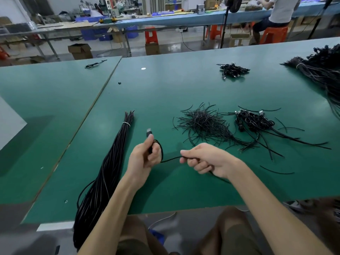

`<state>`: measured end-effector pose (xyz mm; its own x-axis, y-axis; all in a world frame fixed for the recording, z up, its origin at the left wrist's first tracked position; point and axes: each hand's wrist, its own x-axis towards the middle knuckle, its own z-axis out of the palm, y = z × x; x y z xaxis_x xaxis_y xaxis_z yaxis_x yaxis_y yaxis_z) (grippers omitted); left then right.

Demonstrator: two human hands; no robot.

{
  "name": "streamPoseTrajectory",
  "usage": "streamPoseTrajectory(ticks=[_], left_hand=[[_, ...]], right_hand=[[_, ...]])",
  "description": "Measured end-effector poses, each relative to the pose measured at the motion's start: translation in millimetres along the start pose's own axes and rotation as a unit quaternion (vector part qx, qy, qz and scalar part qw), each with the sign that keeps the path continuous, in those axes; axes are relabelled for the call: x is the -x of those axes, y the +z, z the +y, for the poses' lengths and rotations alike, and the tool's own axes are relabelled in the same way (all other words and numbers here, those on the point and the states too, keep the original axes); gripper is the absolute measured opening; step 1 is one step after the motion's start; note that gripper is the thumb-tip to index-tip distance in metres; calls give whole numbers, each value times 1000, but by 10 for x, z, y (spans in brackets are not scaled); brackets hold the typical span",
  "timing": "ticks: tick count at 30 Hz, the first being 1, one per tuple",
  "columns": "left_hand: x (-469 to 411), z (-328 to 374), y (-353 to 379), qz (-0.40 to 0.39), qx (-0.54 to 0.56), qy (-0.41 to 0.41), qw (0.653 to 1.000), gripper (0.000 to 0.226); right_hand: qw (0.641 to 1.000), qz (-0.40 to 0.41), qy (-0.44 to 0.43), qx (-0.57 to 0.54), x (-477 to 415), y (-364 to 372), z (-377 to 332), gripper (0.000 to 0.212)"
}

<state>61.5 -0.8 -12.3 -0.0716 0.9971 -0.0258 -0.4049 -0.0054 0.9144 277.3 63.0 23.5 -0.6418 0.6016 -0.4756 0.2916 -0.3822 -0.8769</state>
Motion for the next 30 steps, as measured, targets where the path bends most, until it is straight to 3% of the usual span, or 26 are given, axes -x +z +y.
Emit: streamPoseTrajectory(ticks=[2, 4, 6, 9, 14, 17, 21, 27, 30], left_hand=[[20, -72, 92, -19, -161, 24, 987, 54], [38, -155, 166, -38, -298, 58, 952, 54], [47, -203, 196, -34, -377, 113, 919, 49], [67, -173, 216, 37, -423, 181, 887, 35], [82, -148, 143, 89, -305, 151, 936, 41], [109, -127, 109, 64, -248, 123, 959, 46], [127, -71, 119, 23, -100, 66, 993, 50], [106, -29, 72, 16, 86, 20, 996, 48], [89, -36, 20, 1, 104, -6, 995, 47]], right_hand=[[999, 33, -9, 39, 9, -44, -111, 26], [994, 74, -39, 64, -8, 8, -224, 18], [990, 105, -88, 24, -44, 122, -310, 15], [976, 133, -148, -90, -94, 374, -323, 16], [959, 160, -195, -130, -125, 806, -42, 10], [942, 181, -254, -124, -157, 977, 110, 7], [951, 141, -224, -158, -189, 1012, 228, 16], [959, 114, -170, -196, -193, 842, 271, 46], [968, 88, -188, -143, -218, 821, 307, 35]])
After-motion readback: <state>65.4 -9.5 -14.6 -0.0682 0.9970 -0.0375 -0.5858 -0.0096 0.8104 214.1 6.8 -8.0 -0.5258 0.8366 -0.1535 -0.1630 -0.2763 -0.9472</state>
